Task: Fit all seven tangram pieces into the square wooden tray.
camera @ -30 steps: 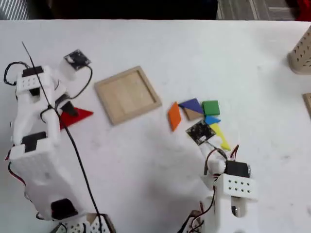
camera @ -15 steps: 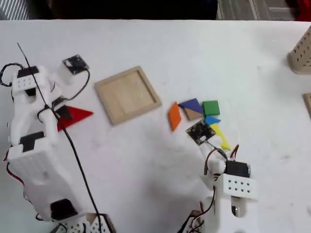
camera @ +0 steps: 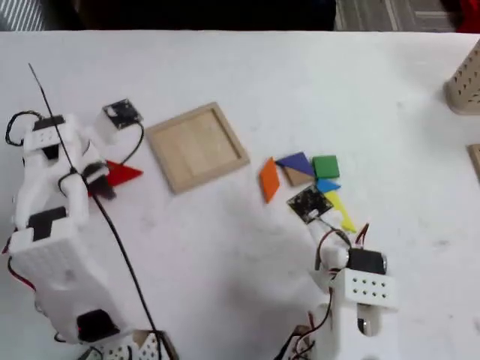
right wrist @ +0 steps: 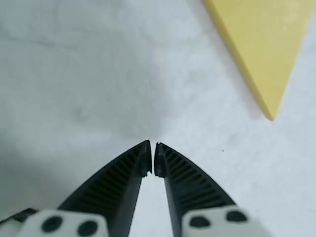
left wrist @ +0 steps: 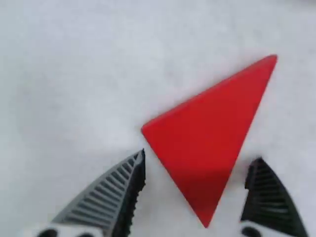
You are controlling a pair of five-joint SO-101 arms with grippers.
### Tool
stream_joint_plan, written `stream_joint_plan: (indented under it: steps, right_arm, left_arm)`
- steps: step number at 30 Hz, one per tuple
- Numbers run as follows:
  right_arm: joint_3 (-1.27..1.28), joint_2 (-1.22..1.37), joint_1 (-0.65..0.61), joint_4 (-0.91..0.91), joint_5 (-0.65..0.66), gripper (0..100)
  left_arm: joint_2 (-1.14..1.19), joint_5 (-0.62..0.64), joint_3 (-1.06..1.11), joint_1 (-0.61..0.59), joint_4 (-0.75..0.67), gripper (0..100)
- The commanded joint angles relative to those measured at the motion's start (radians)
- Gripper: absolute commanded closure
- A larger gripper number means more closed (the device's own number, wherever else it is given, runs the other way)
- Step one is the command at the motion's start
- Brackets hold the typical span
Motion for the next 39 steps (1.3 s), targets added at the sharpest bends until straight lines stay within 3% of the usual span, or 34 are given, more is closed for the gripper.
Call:
stream_joint_plan:
  steps: [1,8,14,23,39]
  right_arm:
    - [-0.003,-0.015,-0.005,-0.016,-0.008,98.0]
    - [-0.003,-0.015,-0.005,-0.016,-0.008,98.0]
    - [-0.003,-0.015,-0.01,-0.016,-0.008,98.0]
    - [-0.003,-0.015,-0.01,-0.016,-0.008,98.0]
    - [-0.002,-0.015,-0.01,-0.016,-0.008,98.0]
  left_arm:
    - [0.084,0.025,-0.049,0.016,-0.031,69]
    - [0.168,0.095,-0.192,0.01,0.011,69]
    - [0.166,0.031,-0.405,-0.01,0.288,69]
    - [0.168,0.034,-0.592,-0.005,0.434,69]
    - [0.259,0.081,-0.649,-0.005,0.361,69]
